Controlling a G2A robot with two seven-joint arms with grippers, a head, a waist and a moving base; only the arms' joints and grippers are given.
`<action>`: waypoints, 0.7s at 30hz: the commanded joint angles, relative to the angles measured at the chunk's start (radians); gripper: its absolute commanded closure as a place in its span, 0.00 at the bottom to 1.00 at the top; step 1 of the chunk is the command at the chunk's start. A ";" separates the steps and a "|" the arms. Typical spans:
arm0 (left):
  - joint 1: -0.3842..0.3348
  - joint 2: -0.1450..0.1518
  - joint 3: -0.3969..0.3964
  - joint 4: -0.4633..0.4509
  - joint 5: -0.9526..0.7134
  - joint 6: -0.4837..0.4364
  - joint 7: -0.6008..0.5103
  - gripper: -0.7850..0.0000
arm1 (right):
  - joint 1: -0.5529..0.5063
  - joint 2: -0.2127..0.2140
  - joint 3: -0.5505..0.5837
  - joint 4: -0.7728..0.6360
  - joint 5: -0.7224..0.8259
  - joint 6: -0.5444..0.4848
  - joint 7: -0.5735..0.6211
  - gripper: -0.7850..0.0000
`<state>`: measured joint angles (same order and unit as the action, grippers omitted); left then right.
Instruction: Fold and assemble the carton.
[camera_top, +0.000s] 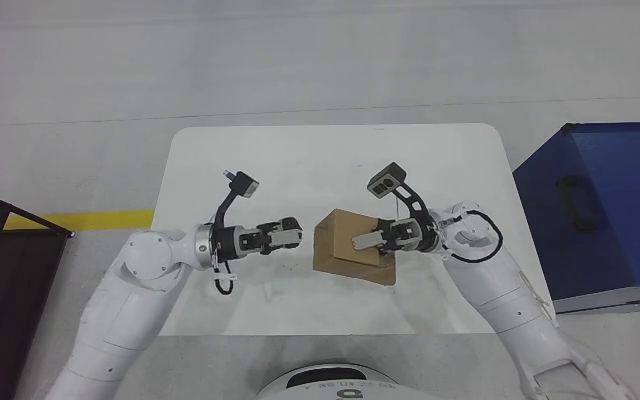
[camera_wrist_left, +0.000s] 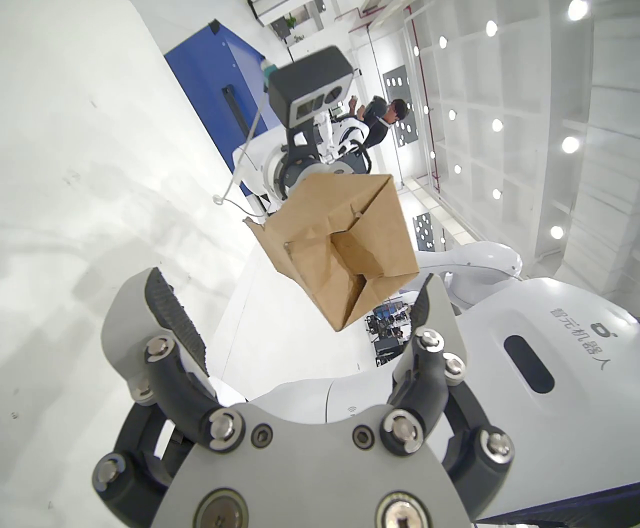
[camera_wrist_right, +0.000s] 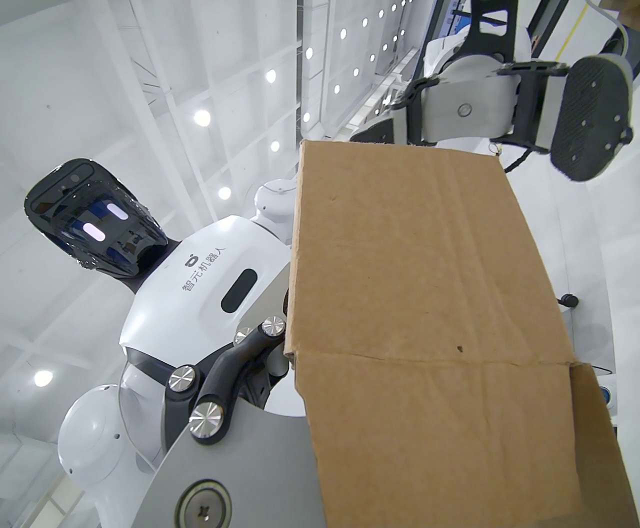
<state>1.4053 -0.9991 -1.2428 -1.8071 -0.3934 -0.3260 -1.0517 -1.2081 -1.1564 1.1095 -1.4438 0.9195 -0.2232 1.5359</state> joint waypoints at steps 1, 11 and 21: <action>-0.016 -0.004 0.025 -0.007 0.014 0.015 0.010 0.00 | 0.012 -0.003 -0.008 0.015 0.002 0.002 0.000 1.00; -0.076 -0.020 0.127 -0.005 0.144 0.077 0.090 0.00 | 0.027 -0.006 -0.019 0.036 0.019 -0.002 0.000 1.00; -0.086 -0.023 0.130 0.032 0.121 0.050 0.092 0.00 | 0.026 -0.003 -0.024 0.033 0.028 0.000 0.000 1.00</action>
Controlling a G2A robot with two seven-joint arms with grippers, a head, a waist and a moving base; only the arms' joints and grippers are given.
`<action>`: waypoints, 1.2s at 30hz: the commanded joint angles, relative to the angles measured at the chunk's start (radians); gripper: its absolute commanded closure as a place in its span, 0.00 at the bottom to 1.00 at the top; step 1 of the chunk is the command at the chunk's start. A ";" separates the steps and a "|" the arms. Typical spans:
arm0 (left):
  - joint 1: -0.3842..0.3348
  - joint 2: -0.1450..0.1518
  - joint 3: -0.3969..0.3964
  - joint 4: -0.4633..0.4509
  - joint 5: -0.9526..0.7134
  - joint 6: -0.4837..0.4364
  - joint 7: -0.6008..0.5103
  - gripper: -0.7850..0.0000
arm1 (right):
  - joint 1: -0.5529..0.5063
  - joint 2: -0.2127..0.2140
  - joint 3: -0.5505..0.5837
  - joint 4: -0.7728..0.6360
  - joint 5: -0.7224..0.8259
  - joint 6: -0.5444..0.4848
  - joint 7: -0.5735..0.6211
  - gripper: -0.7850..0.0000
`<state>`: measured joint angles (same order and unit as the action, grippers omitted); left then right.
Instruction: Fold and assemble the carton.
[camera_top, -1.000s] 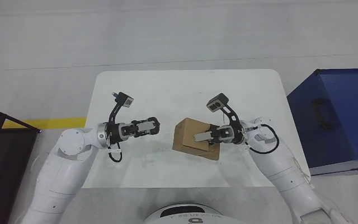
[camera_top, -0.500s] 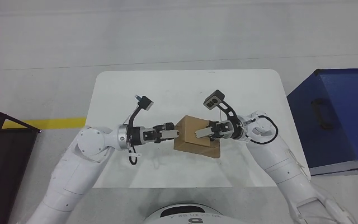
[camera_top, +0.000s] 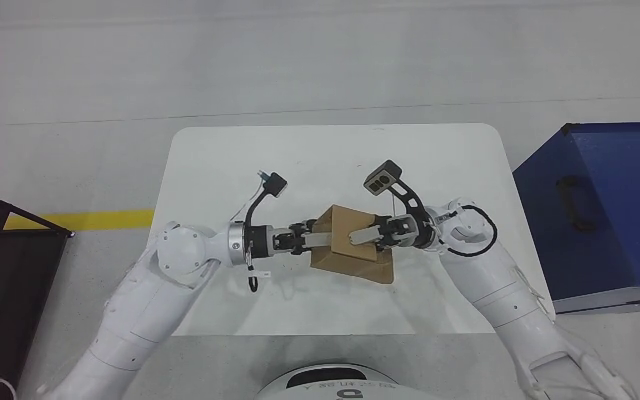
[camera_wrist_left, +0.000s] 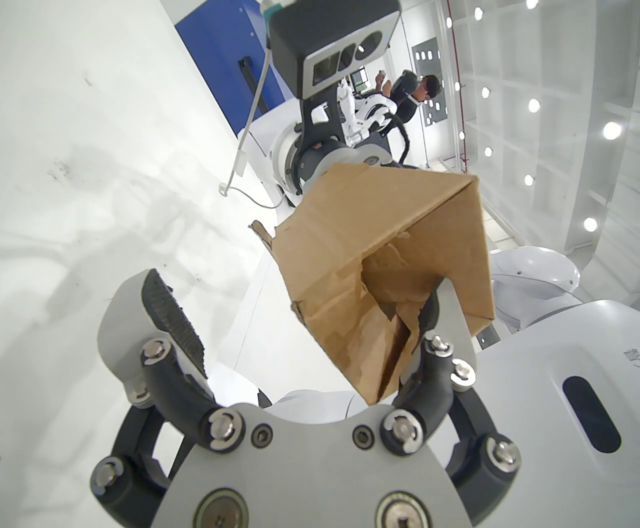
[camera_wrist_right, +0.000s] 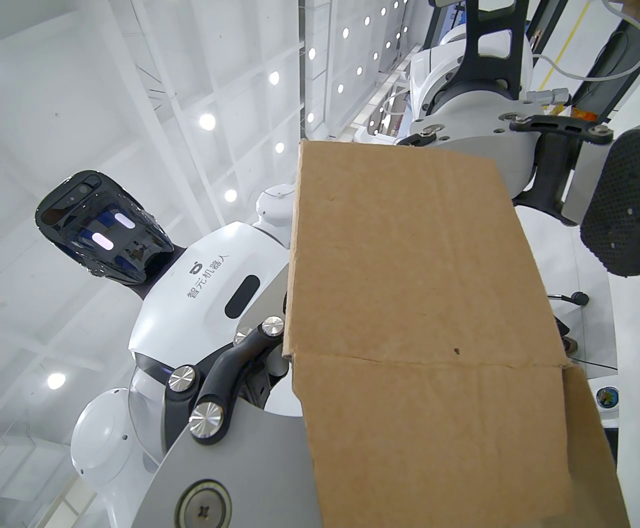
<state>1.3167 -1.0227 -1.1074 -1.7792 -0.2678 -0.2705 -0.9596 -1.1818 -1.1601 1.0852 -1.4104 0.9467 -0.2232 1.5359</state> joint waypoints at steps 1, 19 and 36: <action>0.007 0.002 -0.013 0.007 -0.011 -0.014 -0.001 0.00 | -0.001 0.001 0.001 0.000 0.003 -0.001 0.000 1.00; 0.105 0.028 -0.182 0.077 -0.152 -0.126 -0.030 0.00 | -0.021 0.004 0.037 0.000 -0.006 -0.026 -0.055 1.00; 0.065 0.026 -0.203 0.239 -0.356 -0.172 -0.151 0.00 | -0.047 0.015 0.051 -0.068 -0.140 0.034 -0.169 1.00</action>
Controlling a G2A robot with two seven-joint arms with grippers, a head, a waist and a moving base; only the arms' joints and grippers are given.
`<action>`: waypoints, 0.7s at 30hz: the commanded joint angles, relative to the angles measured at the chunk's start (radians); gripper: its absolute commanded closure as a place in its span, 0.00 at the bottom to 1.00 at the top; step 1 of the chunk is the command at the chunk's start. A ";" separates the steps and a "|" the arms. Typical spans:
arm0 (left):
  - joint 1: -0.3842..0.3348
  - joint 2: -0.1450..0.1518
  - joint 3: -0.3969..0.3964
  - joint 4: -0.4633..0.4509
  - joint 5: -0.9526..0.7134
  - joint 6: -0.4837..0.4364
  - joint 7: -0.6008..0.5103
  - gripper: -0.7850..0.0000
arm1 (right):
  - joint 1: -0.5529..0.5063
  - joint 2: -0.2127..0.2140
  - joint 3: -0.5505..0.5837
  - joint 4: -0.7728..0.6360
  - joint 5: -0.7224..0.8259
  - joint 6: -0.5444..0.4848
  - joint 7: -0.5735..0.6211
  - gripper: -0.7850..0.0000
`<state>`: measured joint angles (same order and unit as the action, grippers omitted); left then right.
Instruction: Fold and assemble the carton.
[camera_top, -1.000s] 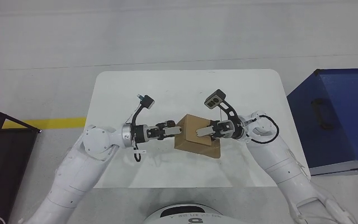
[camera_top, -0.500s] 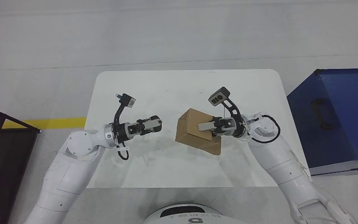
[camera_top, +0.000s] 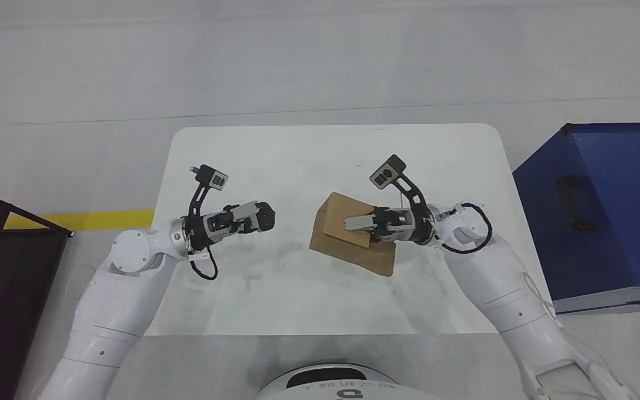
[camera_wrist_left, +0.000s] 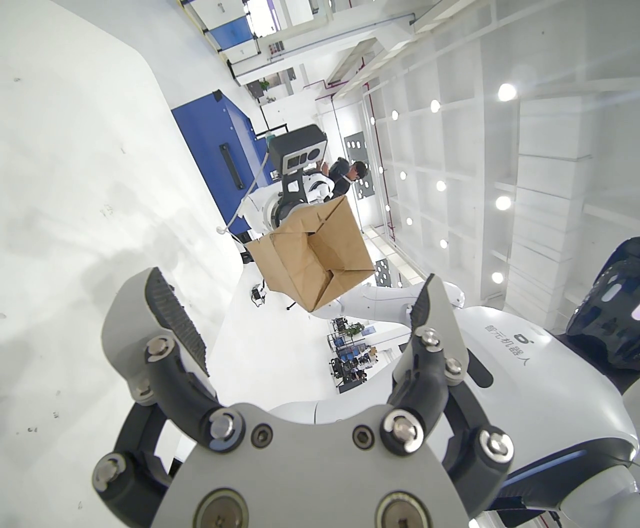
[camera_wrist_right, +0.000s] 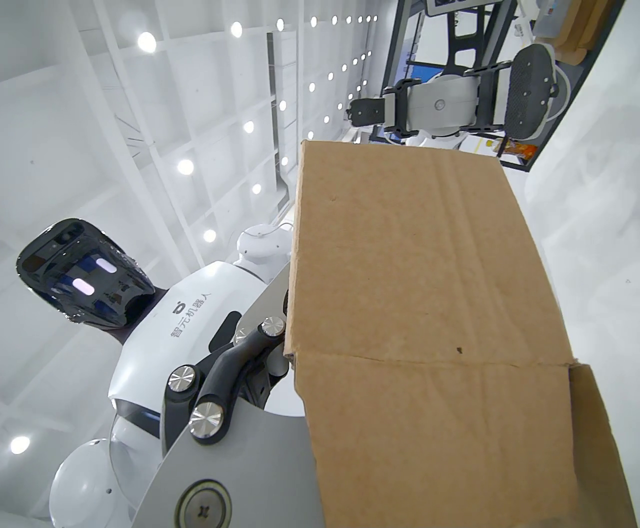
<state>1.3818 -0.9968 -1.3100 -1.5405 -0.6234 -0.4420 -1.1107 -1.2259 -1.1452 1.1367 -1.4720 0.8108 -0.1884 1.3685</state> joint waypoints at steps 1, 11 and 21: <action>0.000 0.000 0.000 0.000 0.000 0.000 0.000 0.00 | -0.006 0.001 0.000 -0.013 -0.010 -0.001 -0.002 1.00; 0.021 0.000 -0.025 -0.038 -0.002 0.007 0.049 0.00 | 0.018 0.025 0.014 -0.075 -0.314 0.144 -0.087 1.00; 0.042 0.002 -0.060 -0.035 -0.054 -0.015 0.054 0.00 | 0.145 0.080 -0.027 -0.327 -0.940 0.720 -0.080 1.00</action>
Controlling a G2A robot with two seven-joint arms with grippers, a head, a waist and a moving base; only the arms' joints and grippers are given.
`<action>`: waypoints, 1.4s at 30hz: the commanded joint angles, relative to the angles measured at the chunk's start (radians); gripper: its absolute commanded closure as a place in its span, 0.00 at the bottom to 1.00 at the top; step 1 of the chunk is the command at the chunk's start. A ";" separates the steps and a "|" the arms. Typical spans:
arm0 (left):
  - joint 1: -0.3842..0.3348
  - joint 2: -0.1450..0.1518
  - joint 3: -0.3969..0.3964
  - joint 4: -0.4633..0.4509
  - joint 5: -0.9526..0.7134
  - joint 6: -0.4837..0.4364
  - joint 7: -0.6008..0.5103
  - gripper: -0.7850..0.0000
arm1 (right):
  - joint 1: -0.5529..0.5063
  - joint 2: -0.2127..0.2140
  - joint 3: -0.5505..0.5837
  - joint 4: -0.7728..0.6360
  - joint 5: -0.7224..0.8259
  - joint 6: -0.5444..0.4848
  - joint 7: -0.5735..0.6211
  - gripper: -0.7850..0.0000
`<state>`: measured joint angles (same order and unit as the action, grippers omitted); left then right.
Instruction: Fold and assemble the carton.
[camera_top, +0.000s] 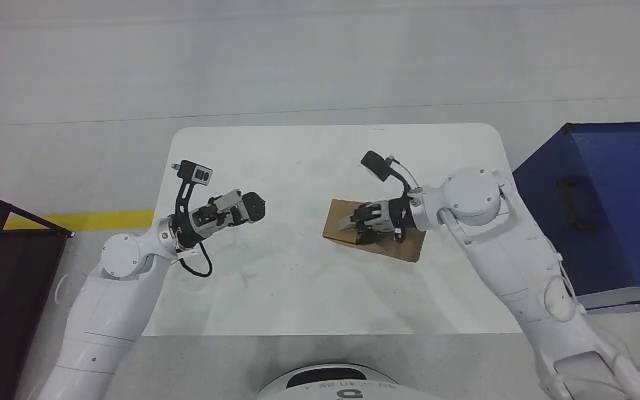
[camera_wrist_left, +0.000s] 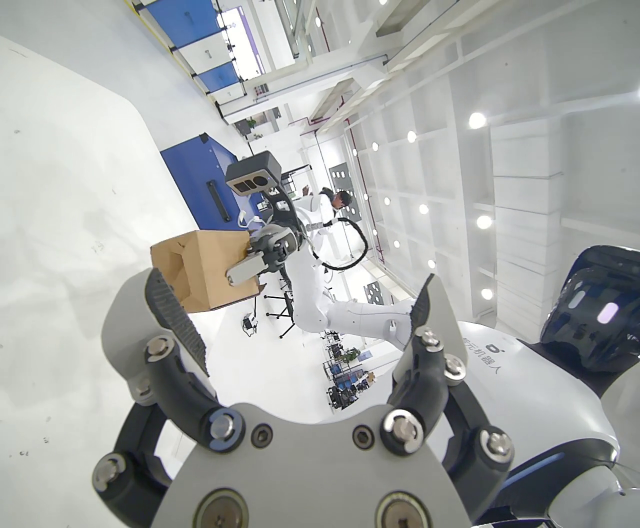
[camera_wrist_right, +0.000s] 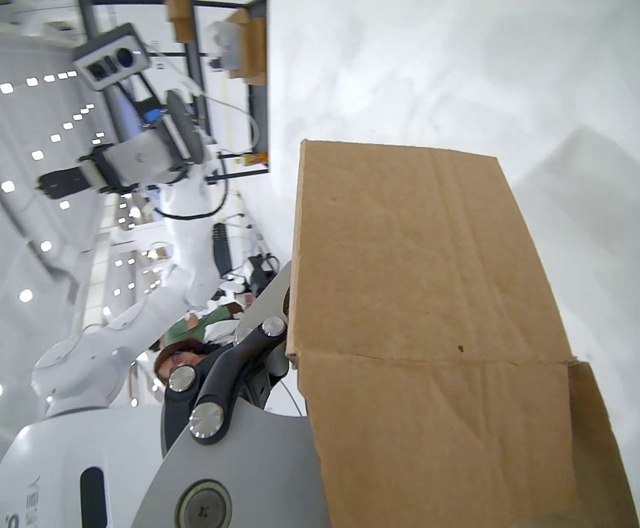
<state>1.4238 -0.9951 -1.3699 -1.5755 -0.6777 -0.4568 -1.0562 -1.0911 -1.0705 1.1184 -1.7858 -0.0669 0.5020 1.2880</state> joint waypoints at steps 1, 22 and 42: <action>0.000 0.000 0.000 0.000 0.000 0.000 0.000 0.00 | 0.019 0.013 -0.022 -0.026 -0.107 0.034 -0.003 1.00; 0.000 0.000 0.000 0.000 0.000 0.000 0.000 0.00 | 0.128 0.065 -0.163 0.111 -0.277 -0.125 0.155 1.00; 0.000 0.000 0.000 0.000 0.000 0.000 0.000 0.00 | 0.735 0.011 -0.945 0.378 -0.245 -0.175 0.206 0.40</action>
<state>1.4237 -0.9951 -1.3698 -1.5756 -0.6776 -0.4566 -1.0565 -0.3879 -1.0548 0.2196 -1.4168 -0.3455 0.3172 1.5035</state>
